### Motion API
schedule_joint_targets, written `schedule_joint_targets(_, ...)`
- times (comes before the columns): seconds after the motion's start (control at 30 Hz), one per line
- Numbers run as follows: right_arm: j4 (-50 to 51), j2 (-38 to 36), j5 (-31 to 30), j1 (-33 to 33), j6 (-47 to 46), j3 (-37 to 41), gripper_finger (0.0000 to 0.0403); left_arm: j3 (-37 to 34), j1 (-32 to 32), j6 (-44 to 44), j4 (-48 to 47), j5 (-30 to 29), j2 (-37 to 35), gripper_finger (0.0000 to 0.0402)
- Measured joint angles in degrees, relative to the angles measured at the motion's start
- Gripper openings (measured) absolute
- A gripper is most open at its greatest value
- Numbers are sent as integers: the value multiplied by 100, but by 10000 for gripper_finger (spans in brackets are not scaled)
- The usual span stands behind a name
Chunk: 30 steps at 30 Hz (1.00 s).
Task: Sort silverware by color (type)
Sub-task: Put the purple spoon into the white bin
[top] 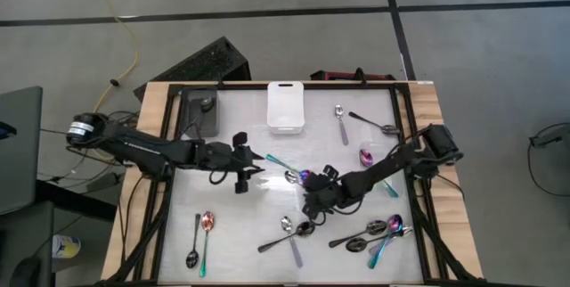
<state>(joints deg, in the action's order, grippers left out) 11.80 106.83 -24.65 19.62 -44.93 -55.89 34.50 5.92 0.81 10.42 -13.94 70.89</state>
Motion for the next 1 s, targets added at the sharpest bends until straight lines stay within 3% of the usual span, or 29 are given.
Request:
schedule_joint_targets(0.1, -122, 165, -27, -42, 1, -9, 241, 0, -3, 0, 30, 14, 71, 153)
schedule_joint_targets(0.2, -234, 266, -116, -44, 115, -12, 215, -4, -3, -50, -40, 9, 161, 153)
schedule_joint_targets(0.4, -228, 174, -264, -70, 482, -3, 67, -1, -3, -104, -45, 4, 345, 153)
schedule_joint_targets(0.57, -90, -201, -113, -150, 923, 39, 65, 0, -3, -419, -72, -42, 380, 153)
schedule_joint_targets(0.73, -300, -902, 142, -305, 1564, 28, 14, 0, -3, -483, -88, -41, 380, 153)
schedule_joint_targets(1.0, -631, -1761, 202, -788, 2449, 23, 14, 0, -1, -501, -176, 50, 380, 153)
